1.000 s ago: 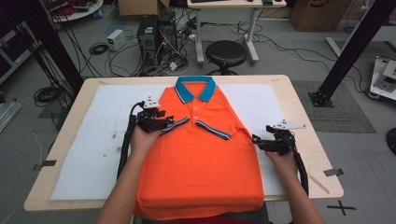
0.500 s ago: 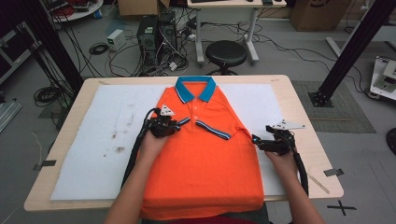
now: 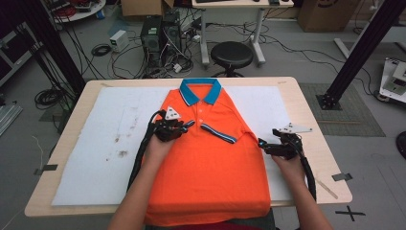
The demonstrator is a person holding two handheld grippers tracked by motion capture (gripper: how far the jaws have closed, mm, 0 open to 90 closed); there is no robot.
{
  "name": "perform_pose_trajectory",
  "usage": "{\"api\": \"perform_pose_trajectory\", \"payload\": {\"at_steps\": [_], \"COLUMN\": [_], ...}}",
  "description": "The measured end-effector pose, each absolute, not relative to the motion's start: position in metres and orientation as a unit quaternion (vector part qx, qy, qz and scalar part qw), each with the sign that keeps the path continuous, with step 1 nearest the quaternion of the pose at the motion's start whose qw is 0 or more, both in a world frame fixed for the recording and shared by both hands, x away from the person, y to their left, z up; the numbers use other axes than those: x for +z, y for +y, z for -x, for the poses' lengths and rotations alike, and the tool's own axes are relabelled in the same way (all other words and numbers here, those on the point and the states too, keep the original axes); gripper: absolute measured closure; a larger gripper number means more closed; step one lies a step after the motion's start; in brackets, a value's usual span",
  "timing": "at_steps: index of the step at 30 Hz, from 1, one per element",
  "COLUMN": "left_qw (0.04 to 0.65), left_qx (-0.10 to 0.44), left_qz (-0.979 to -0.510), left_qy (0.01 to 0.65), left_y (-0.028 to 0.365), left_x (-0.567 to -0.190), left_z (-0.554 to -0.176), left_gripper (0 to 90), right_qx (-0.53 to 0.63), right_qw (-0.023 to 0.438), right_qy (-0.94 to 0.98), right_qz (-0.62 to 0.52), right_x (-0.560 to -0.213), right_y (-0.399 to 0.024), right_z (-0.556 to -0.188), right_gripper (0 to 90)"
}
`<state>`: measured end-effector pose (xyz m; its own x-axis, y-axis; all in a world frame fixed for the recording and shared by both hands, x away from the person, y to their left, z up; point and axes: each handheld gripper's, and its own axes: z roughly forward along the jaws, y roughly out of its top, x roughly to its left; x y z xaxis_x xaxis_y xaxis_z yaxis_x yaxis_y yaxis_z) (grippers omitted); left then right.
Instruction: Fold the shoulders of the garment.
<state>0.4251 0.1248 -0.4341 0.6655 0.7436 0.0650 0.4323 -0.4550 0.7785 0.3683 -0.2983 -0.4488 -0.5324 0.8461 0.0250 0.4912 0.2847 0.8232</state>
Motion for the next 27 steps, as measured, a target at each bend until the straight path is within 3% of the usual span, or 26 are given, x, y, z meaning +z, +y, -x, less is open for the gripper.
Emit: {"api": "perform_pose_trajectory", "payload": {"at_steps": [1,3,8,12,20,23,27], "left_qw": [0.377,0.361,0.374,0.373,0.41,0.437,0.474], "left_qx": [0.197,0.193,0.193,0.209,0.204,0.192,0.181], "left_qz": [-0.828,-0.834,-0.829,-0.832,-0.824,-0.813,-0.792], "left_qy": [0.365,0.37,0.367,0.353,0.334,0.332,0.338], "left_y": [0.125,0.126,0.132,0.13,0.125,0.125,0.136], "left_x": [-0.438,-0.445,-0.442,-0.437,-0.423,-0.419,-0.413], "left_z": [-0.428,-0.433,-0.432,-0.426,-0.413,-0.406,-0.392], "left_gripper": [57.9,59.7,86.0,87.3,86.5,71.9,62.1], "right_qx": [0.412,0.413,0.413,0.412,0.412,0.412,0.413], "right_qw": [0.216,0.215,0.215,0.216,0.217,0.216,0.214], "right_qy": [0.772,0.772,0.772,0.772,0.772,0.772,0.771], "right_qz": [-0.432,-0.433,-0.433,-0.432,-0.433,-0.433,-0.434], "right_x": [-0.449,-0.449,-0.449,-0.449,-0.449,-0.449,-0.449], "right_y": [-0.298,-0.298,-0.299,-0.298,-0.298,-0.298,-0.299], "right_z": [-0.368,-0.368,-0.369,-0.368,-0.368,-0.368,-0.369], "right_gripper": [23.0,23.1,23.1,23.1,23.1,23.1,23.1]}}
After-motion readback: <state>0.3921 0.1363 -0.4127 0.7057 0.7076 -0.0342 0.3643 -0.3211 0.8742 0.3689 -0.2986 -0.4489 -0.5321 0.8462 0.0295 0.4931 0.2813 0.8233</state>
